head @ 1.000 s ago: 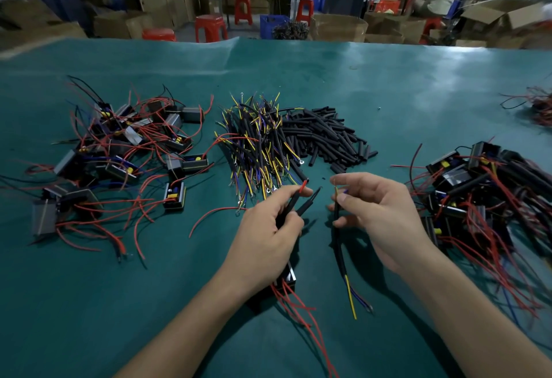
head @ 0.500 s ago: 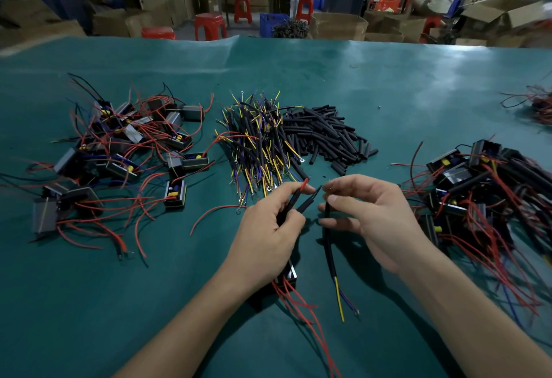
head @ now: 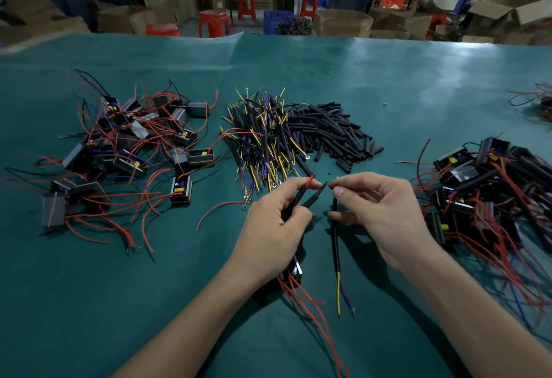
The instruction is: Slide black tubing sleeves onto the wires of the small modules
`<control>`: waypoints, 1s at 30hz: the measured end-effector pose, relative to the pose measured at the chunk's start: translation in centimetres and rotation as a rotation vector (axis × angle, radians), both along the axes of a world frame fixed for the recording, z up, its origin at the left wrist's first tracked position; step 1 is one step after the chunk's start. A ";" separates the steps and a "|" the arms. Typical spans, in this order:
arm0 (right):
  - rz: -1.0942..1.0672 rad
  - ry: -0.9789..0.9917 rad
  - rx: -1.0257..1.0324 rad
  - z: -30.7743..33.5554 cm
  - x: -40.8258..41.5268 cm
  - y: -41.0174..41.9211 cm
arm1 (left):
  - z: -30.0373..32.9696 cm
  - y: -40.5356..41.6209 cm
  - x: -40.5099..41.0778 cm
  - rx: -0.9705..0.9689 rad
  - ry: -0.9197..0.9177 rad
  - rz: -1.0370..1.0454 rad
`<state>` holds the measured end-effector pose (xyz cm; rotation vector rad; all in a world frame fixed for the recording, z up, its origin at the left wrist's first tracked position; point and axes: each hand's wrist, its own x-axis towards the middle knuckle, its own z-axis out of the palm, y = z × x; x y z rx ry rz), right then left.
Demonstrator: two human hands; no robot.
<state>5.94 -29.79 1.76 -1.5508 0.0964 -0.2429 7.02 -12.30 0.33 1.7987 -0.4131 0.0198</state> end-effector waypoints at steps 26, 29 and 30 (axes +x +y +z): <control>-0.004 -0.013 -0.191 0.2 -0.1 0.1 | 0.3 -0.1 0.0 -0.077 0.011 -0.001; 0.011 -0.001 -0.126 0.5 -0.1 0.1 | 0.3 0.0 -0.1 -0.079 0.018 -0.005; 0.019 -0.003 -0.116 0.6 -0.2 0.1 | 0.3 -0.1 -0.2 -0.079 0.019 -0.007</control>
